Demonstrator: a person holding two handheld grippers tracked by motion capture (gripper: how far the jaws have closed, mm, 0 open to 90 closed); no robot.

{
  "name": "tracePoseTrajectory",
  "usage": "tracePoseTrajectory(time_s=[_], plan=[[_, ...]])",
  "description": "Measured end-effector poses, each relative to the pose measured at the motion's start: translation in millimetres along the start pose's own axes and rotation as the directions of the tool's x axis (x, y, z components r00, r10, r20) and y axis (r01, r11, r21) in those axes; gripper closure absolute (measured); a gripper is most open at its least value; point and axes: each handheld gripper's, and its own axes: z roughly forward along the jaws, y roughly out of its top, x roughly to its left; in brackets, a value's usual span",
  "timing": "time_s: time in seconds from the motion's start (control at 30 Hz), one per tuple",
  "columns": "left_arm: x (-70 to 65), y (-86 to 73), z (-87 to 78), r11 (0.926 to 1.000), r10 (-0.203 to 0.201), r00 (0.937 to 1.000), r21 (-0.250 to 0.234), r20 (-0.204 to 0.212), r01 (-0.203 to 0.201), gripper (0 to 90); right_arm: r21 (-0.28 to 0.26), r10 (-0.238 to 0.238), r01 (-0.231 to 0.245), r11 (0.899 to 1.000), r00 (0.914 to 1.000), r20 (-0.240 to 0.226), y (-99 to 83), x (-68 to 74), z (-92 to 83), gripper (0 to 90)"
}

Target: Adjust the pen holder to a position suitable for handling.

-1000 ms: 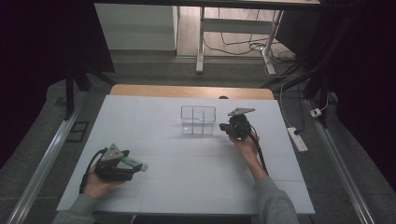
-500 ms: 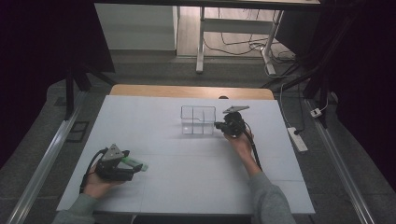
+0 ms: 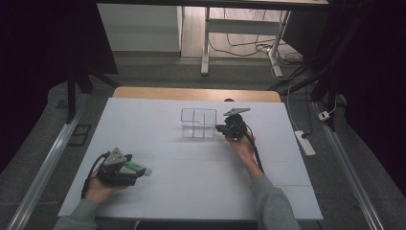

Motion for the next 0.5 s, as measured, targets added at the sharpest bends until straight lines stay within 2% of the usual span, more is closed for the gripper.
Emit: tracePoseTrajectory(time_s=[0.37, 0.5], plan=[[0.0, 0.0, 0.0, 1.0, 0.0, 1.0, -0.001, 0.002, 0.0, 21.2, 0.007, 0.011, -0.011, 1.0, 0.9999, -0.007, 3.8, 5.4, 12.8, 90.0], [-0.2, 0.1, -0.1, 1.0, 0.002, 1.0, -0.002, 0.004, -0.002, 21.2, 0.007, 0.003, -0.003, 1.0, 0.9999, -0.01, 9.4, 11.6, 20.5, 90.0]])
